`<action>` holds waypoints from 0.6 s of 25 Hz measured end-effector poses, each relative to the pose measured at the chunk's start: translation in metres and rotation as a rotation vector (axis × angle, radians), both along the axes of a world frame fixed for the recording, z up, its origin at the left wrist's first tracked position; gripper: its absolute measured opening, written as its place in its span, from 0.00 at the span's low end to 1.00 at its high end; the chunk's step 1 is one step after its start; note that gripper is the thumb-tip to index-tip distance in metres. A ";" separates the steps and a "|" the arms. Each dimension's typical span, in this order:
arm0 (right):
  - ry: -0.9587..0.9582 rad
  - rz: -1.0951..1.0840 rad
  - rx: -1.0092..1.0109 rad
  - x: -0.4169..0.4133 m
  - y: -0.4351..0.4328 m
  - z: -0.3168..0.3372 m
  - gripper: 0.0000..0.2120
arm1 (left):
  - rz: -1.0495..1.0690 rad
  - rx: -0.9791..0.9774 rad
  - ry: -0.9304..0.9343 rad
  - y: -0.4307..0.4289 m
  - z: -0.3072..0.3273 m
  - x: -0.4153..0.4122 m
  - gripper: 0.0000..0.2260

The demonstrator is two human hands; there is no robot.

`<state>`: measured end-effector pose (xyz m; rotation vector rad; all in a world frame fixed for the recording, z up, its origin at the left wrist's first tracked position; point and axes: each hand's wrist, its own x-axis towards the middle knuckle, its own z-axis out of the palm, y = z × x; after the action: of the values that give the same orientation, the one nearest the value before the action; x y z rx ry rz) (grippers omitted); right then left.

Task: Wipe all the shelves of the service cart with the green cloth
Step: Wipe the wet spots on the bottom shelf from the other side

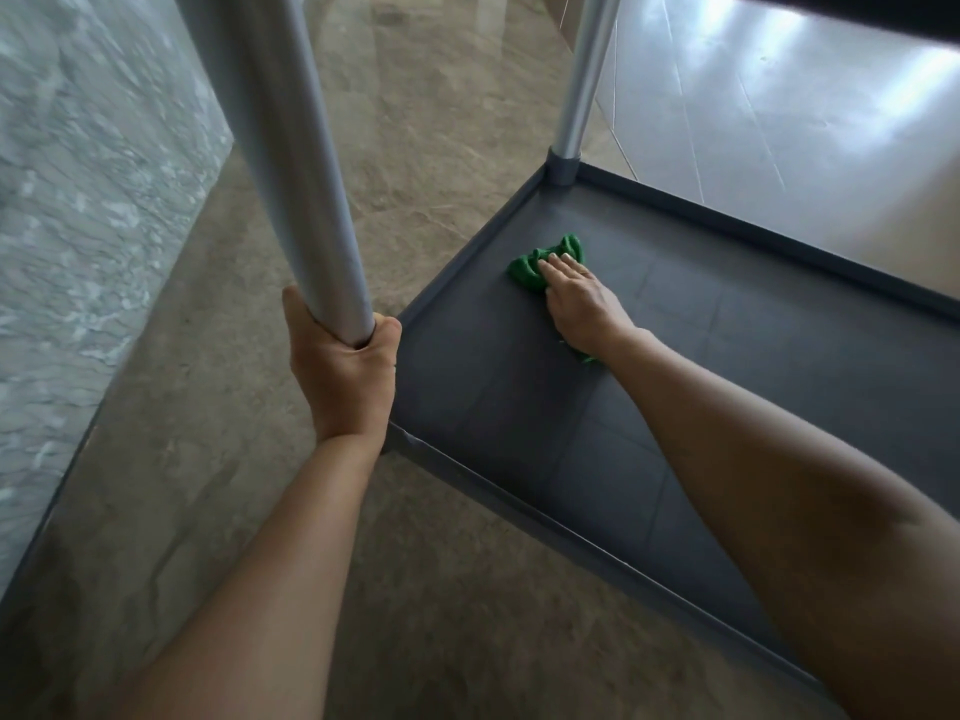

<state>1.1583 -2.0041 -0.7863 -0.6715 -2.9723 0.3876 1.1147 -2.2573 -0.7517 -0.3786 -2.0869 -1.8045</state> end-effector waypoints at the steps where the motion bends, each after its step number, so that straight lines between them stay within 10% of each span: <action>1: 0.012 0.034 0.007 0.004 -0.005 0.001 0.23 | -0.003 0.002 -0.002 -0.001 0.001 0.001 0.18; 10: 0.169 0.524 -0.157 0.076 -0.105 0.015 0.18 | -0.045 -0.025 -0.116 -0.004 0.010 0.007 0.19; 15: 0.274 -0.022 -0.853 0.105 -0.128 0.034 0.14 | 0.159 -0.354 -0.050 -0.017 0.005 0.031 0.28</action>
<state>1.2628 -2.1323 -0.7525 -0.6157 -2.4444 1.6264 1.1460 -2.2745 -0.7465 -0.2498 -2.4005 -1.3688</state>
